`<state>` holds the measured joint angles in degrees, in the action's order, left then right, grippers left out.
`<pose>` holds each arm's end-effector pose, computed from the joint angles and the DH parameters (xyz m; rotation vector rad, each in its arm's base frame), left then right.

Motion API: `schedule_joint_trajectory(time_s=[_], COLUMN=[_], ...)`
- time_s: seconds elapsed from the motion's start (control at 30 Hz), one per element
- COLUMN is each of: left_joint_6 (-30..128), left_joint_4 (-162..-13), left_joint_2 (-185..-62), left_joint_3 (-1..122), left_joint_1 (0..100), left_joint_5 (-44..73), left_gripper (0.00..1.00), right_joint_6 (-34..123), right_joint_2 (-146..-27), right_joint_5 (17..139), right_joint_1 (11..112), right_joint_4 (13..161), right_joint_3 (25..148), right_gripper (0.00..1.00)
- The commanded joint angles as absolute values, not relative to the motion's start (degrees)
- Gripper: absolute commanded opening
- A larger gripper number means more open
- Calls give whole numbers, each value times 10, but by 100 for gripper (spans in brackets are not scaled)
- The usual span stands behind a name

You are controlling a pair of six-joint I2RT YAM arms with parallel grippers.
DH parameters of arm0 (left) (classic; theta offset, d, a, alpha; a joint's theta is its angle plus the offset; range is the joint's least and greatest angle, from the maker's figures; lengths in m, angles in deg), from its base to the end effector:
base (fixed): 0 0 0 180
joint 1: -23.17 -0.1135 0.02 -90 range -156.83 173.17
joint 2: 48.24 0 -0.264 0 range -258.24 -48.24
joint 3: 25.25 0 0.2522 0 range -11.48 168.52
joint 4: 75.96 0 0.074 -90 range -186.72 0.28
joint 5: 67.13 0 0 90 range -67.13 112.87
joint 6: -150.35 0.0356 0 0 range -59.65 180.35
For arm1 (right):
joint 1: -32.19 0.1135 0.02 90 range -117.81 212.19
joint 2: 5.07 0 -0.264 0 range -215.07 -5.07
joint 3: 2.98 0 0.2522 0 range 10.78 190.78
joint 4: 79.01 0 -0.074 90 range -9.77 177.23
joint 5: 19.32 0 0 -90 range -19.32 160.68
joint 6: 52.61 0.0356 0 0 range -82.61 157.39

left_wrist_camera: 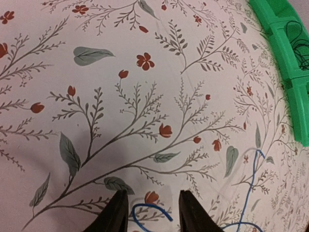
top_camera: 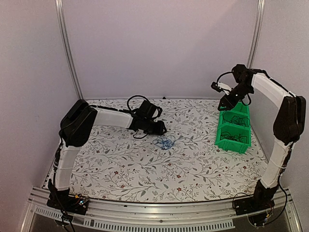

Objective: Untangle the cables

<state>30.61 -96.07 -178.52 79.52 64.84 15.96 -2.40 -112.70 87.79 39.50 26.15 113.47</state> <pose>0.3667 -0.3321 0.1281 0.3193 2.4664 -0.7137 0.3886 0.0604 0.3051 -1.1365 2.3957 0.2254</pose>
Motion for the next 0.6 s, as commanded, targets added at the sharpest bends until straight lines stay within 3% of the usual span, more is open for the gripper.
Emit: schedule_joint_trajectory(time_s=[0.0, 0.17, 0.27, 0.57], left_joint_6=[321, 322, 333, 354], left_joint_4=[-956, -946, -924, -786], left_joint_2=[-1830, -1826, -1785, -1594], left_joint_3=[839, 842, 841, 816], left_joint_1=[643, 640, 643, 667], left_joint_5=[153, 155, 158, 97], left_gripper=[34, 0, 0, 0], right_joint_6=[-33, -35, -36, 95], right_joint_2=[-1126, -1120, -1115, -1123], right_joint_5=[901, 937, 1003, 1247], right_joint_1=[401, 404, 411, 449], right_joint_4=[272, 278, 282, 409], right_joint_3=[1146, 1146, 1147, 1152], right_gripper=[42, 42, 44, 72])
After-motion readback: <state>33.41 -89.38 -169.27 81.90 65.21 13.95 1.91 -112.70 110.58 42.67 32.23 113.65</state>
